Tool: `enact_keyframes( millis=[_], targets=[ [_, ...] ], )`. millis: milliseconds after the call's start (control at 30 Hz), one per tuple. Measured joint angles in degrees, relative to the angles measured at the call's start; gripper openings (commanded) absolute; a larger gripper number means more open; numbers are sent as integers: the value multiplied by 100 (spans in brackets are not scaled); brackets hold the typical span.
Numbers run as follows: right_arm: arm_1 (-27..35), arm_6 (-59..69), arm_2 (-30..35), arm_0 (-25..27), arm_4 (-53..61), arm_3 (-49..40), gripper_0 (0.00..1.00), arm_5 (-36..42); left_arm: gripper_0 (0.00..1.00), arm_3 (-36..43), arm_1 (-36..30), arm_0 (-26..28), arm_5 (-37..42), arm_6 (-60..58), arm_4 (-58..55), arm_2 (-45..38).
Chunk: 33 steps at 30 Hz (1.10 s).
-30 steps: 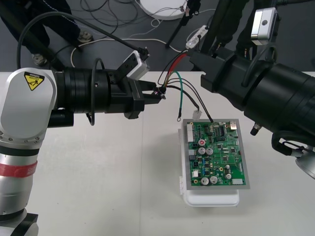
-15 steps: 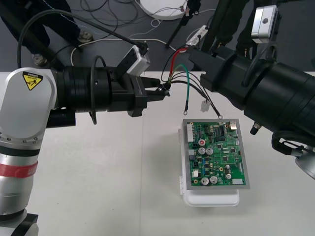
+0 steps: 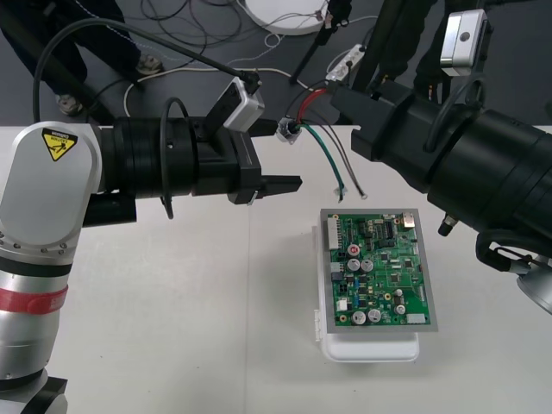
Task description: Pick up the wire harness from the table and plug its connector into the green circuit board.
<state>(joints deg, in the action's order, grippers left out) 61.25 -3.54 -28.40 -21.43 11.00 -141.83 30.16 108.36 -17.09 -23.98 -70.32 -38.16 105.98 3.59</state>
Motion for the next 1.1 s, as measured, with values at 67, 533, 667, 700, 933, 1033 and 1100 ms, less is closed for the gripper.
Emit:
enact_keyframes(
  millis=[67,533,667,700,933,1033,1100],
  targets=[
    [0,0,0,0,0,6,0,-3,100,0,0,6,30,24,-14,0],
    [94,-5,16,144,-109,66,0,-879,100,0,-32,93,95,322,-76,0],
    [260,-10,168,408,-112,68,0,-1440,100,0,-167,149,95,367,-327,0],
    [307,-10,230,482,-112,68,0,-1569,100,0,-218,166,96,374,-435,0],
    [608,-11,601,926,-187,186,0,-2646,100,0,-630,282,102,380,-1164,-3],
    [726,-11,753,1100,-373,315,0,-3084,100,0,-791,316,110,381,-1464,-4],
    [809,-11,829,1195,-524,427,0,-3433,100,0,-891,336,118,384,-1650,-4]
  ],
)
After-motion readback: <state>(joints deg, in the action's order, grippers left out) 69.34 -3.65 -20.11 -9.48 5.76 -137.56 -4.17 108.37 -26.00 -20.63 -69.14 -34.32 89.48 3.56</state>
